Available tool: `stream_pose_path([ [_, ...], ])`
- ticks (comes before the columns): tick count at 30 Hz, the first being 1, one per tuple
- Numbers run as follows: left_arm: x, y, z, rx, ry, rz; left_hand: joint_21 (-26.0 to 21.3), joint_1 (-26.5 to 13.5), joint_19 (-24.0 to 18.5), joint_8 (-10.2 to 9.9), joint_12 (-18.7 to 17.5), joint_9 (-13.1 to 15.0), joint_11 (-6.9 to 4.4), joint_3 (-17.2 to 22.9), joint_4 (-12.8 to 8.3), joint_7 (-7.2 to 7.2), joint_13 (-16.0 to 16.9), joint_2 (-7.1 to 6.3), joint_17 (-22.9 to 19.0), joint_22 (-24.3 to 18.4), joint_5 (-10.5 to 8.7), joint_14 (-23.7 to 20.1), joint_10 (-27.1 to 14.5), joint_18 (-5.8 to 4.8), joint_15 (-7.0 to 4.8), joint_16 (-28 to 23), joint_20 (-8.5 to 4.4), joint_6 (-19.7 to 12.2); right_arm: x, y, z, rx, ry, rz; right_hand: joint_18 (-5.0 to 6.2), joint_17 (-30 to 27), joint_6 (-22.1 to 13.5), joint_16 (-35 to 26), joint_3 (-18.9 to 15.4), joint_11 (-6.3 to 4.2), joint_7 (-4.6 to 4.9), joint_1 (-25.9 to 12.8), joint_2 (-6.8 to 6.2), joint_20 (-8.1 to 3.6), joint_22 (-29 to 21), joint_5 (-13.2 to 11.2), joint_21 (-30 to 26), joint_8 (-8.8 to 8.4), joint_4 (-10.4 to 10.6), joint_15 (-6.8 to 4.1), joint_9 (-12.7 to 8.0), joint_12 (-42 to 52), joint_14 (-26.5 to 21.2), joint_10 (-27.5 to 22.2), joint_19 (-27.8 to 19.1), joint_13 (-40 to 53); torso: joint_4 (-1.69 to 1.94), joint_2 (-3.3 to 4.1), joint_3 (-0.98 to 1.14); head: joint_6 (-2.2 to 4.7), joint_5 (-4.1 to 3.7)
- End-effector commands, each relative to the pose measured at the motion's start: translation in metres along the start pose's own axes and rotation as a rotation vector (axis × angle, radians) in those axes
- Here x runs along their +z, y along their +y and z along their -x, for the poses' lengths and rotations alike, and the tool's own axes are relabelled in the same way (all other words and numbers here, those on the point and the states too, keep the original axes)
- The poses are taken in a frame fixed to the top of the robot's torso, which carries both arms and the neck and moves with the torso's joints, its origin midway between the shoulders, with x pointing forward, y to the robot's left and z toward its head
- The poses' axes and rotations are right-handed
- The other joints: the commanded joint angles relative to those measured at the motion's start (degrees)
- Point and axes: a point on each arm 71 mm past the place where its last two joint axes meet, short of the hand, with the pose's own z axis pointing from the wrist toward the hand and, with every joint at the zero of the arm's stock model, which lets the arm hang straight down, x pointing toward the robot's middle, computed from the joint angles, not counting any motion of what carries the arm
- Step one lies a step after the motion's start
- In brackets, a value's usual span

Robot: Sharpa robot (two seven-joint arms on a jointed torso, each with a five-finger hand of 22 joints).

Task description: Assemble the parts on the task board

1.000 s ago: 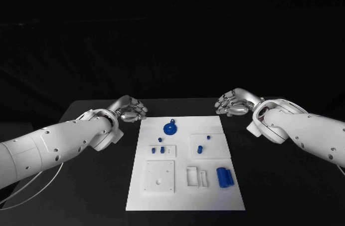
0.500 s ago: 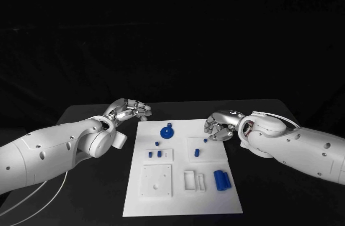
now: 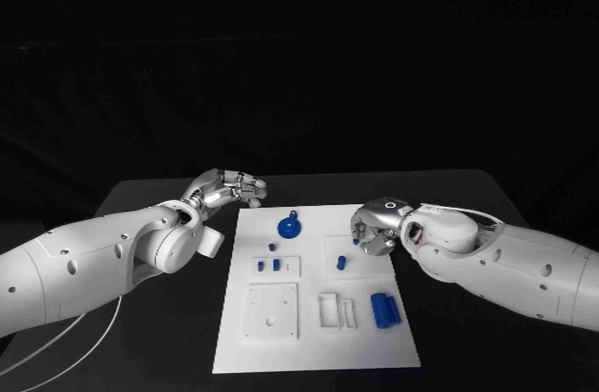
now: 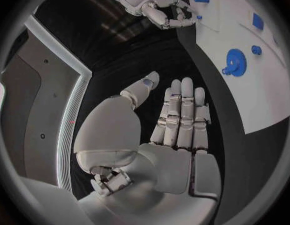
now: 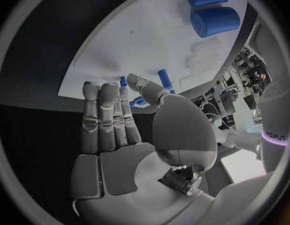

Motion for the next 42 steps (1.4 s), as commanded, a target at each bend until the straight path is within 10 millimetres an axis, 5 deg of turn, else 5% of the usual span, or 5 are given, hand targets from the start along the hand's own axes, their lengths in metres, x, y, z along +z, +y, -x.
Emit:
stream_pose_path([
  [1, 0.001, -0.003, -0.002, -0.024, 0.014, -0.018, -0.24, -0.10, 0.07, 0.15, -0.27, 0.03, 0.27, -0.26, -0.19, 0.05, -0.10, 0.55, 0.11, 0.11, 0.22, 0.10, -0.17, -0.23, 0.28, -0.41, 0.38, -0.30, 0.001, 0.001, -0.001, -0.066, -0.017, -0.017, 3.63, 0.50, 0.51, 0.21, 1.10, 0.14, -0.02, -0.11, -0.95, -0.22, 0.39, -0.78, 0.35, 0.00, 0.39, -0.20, -0.12, -0.74, 0.21, 0.85, 0.28, -0.12, 0.02, -0.01, 0.04, -0.15, 0.11],
  [22, 0.001, -0.002, -0.002, -0.027, 0.019, -0.006, -0.48, -0.17, 0.10, 0.11, -0.60, 0.00, 0.44, -0.43, -0.16, 0.21, -0.20, 0.52, 0.52, 0.23, 0.13, 0.18, -0.46, -0.09, 0.43, -1.43, 0.52, -0.53, 0.005, 0.008, -0.004, -0.063, 0.000, -0.009, 3.63, 1.83, 1.10, 0.29, 2.82, -0.14, -0.23, -0.15, -1.11, -0.40, 1.27, -2.35, 0.95, 0.22, 1.75, -0.46, -0.40, -1.99, 0.51, 2.65, 0.61, -0.03, 0.00, -0.02, -0.03, -0.74, 0.21],
  [42, 0.001, -0.002, -0.004, -0.031, 0.030, 0.003, -0.63, -0.33, 0.16, 0.04, -0.77, -0.04, 0.55, -0.63, -0.09, 0.30, -0.26, 0.38, 0.88, 0.34, -0.05, 0.24, -0.63, 0.00, 0.53, -2.06, 0.63, -0.78, 0.010, 0.014, -0.017, -0.112, 0.045, -0.018, 3.63, 3.89, 2.98, 1.03, 5.25, -0.95, -1.00, 0.17, -0.58, -0.59, 2.67, -6.35, 2.08, 1.01, 2.97, -1.22, -0.45, -2.56, 0.75, 5.60, 0.99, 1.26, -0.04, -0.03, 0.01, -1.09, 0.20],
])
